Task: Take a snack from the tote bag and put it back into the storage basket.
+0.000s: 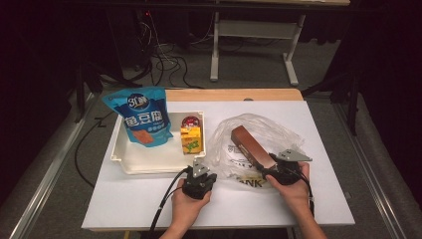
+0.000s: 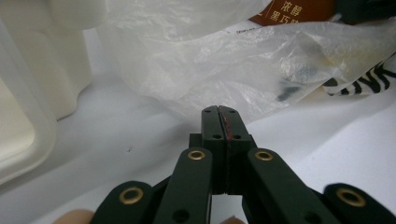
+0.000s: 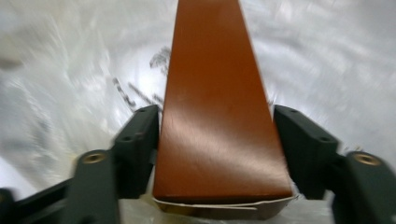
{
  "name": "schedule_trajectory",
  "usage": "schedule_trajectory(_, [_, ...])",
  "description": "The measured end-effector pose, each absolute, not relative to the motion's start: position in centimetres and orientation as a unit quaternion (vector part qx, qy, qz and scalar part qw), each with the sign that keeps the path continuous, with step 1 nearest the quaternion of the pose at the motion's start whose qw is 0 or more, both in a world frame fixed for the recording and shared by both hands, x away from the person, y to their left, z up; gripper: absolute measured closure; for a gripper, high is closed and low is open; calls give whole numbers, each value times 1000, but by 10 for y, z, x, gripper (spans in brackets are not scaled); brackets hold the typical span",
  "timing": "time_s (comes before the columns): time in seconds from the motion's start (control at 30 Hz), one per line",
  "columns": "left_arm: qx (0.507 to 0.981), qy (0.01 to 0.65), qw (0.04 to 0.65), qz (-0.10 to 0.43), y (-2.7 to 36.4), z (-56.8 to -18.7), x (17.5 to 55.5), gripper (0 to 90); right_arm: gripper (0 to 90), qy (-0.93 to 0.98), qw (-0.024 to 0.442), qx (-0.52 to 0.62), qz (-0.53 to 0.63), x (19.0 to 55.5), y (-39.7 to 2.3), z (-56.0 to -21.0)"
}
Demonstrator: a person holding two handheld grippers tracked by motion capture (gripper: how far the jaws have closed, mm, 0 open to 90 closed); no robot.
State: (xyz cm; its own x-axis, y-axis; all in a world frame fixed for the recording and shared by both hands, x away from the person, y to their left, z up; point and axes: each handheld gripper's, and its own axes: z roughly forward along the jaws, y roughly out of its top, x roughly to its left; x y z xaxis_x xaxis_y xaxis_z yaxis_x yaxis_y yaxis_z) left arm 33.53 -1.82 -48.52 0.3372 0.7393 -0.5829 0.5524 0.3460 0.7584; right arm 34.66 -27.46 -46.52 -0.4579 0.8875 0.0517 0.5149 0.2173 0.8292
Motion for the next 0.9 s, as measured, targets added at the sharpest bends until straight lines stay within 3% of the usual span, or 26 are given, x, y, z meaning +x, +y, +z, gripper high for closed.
schedule_trajectory(0.17, [564,572,590,80,-19,-485,336,900,316,746,235,463,417,347,-271,-451])
schedule_trajectory(0.47, [567,570,590,79,-18,-485,335,900,427,723,235,483,434,356,-261,-431])
schedule_trajectory(0.6, [566,571,590,78,-18,-485,335,900,397,734,232,482,418,360,-257,-437])
schedule_trajectory(0.7, [566,570,590,77,-18,-485,335,900,309,738,221,502,394,368,-258,-447])
schedule_trajectory(0.9, [566,570,590,76,-18,-485,335,900,336,744,221,511,370,372,-257,-457])
